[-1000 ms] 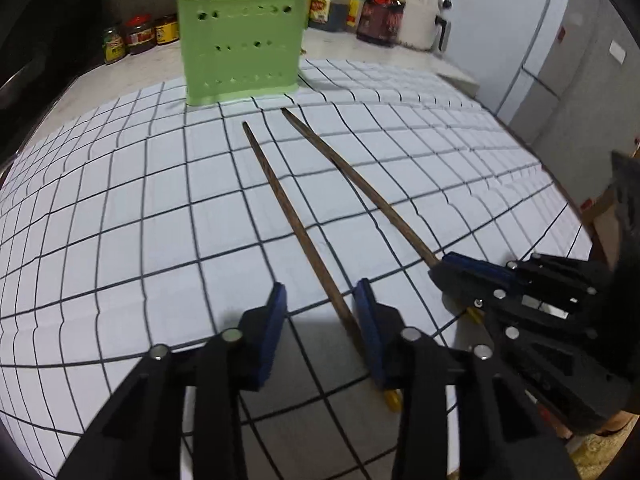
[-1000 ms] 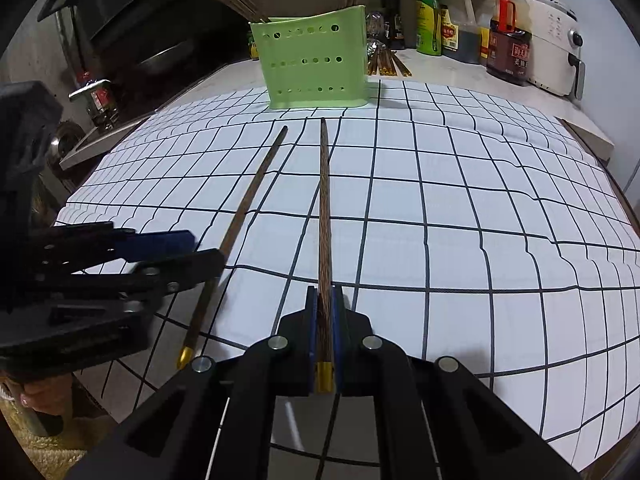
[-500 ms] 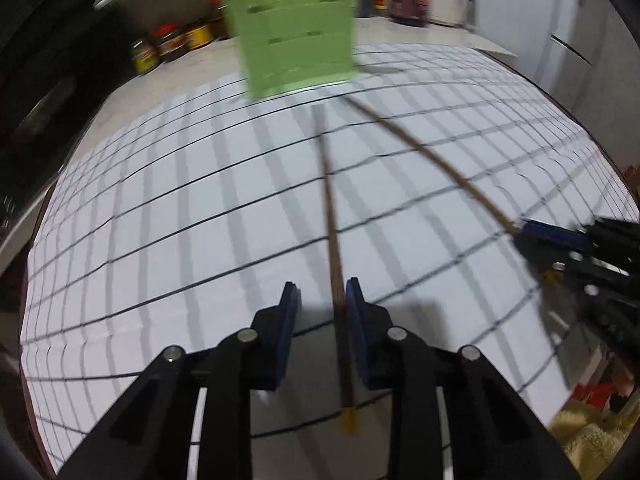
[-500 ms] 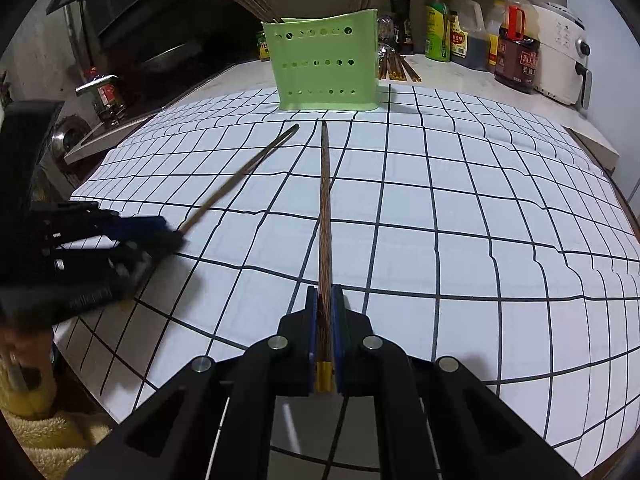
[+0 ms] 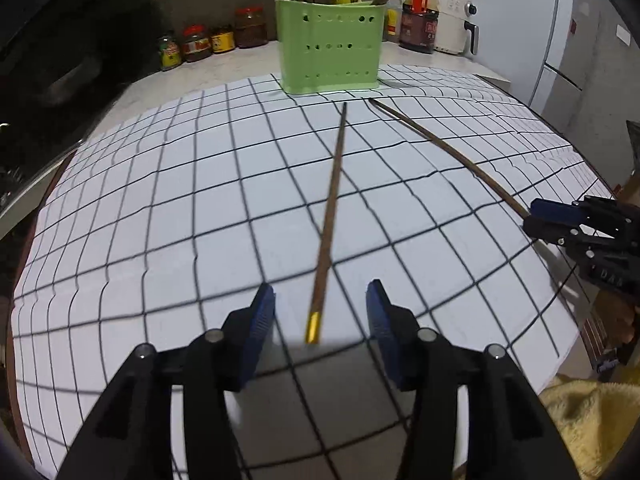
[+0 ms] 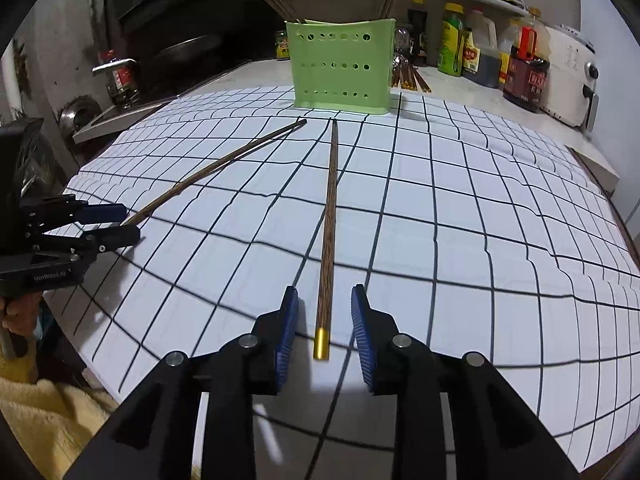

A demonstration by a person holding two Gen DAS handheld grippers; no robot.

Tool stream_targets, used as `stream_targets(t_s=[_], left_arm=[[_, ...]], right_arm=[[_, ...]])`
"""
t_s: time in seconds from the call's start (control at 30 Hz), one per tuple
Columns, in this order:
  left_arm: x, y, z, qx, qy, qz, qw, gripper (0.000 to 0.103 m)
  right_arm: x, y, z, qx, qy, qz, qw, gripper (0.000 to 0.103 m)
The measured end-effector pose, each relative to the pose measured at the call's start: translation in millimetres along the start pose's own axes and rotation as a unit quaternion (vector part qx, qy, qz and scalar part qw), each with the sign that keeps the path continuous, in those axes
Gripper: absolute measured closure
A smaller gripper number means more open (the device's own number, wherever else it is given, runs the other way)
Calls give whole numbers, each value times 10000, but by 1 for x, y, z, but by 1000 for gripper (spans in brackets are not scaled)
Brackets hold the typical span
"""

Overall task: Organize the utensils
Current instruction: 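Close the right tool on a remaining chopstick while the left tool grasps the last one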

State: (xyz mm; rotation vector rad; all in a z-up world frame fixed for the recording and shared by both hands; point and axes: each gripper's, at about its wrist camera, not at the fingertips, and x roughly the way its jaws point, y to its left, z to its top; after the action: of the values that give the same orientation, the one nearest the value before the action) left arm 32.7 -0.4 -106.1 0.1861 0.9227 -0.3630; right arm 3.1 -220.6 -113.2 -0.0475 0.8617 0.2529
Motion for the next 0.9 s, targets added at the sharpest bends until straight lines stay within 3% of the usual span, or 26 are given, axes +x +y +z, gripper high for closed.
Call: stream_targets(t_s=[0.13, 0.27, 0.5, 0.63, 0.8, 0.9], left_arm=[[-3, -2, -8, 19, -141, 151, 9998, 56], [-2, -9, -7, 141, -211, 197, 9995, 70], [3, -16, -3, 195, -282, 271, 9990, 77], [4, -22, -3, 299, -324, 297, 9986, 85], [7, -22, -1, 259, -387, 280, 9985, 87], [7, -24, -2, 282, -412, 391, 9980, 96]], right_arm=[[-5, -2, -6, 8, -82, 46, 10000, 74], [-8, -2, -11, 24, -195, 43, 9998, 74], [-11, 8, -18, -176, -359, -174, 9990, 76], [-13, 1, -22, 4, -474, -99, 9988, 87], [-10, 8, -21, -126, -588, -236, 9979, 89], [-11, 11, -21, -142, -563, -268, 9980, 95]])
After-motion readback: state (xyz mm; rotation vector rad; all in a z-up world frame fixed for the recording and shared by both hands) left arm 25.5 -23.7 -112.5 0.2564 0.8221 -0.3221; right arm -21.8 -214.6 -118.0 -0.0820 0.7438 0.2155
